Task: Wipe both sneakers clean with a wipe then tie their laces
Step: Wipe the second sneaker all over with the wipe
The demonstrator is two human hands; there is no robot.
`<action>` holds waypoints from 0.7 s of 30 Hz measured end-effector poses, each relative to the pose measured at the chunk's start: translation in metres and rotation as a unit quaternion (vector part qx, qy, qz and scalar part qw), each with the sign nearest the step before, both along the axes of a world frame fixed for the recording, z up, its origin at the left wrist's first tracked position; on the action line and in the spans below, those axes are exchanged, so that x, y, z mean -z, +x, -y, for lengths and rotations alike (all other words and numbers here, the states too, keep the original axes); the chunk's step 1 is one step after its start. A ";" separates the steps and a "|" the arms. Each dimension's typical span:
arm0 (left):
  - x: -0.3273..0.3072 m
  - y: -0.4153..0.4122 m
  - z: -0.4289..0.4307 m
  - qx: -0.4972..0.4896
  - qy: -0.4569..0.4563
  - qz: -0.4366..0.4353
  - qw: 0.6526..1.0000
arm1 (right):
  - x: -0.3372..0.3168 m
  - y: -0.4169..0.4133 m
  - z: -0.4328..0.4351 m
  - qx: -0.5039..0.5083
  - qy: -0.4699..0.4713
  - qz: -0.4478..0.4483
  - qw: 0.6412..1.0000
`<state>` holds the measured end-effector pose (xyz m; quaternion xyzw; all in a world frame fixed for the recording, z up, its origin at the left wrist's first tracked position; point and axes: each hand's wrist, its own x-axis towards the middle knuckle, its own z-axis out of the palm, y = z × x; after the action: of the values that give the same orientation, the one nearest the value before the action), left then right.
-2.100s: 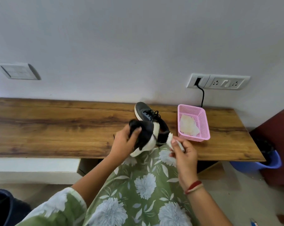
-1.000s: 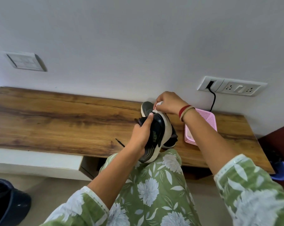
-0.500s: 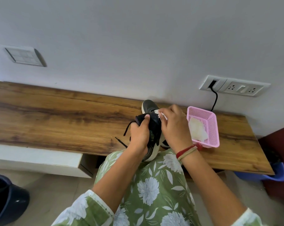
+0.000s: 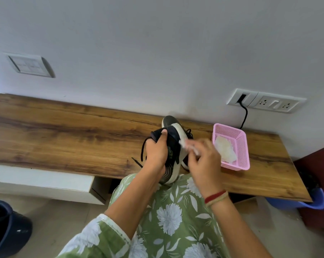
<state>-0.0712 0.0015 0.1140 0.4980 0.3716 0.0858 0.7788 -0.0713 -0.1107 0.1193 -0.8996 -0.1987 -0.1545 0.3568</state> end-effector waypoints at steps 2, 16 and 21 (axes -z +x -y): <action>0.002 -0.003 0.002 0.007 0.012 -0.002 1.000 | -0.028 0.021 -0.014 0.013 -0.003 0.028 1.000; 0.008 -0.001 0.008 0.034 0.055 0.001 0.998 | -0.010 0.034 -0.027 0.022 -0.192 0.037 0.980; 0.004 -0.002 0.009 0.019 0.014 0.005 1.000 | 0.018 0.022 -0.015 0.013 -0.063 0.110 0.992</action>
<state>-0.0732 -0.0077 0.1101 0.5152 0.3572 0.0783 0.7752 -0.0496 -0.0956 0.1011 -0.9004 -0.2340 -0.2444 0.2735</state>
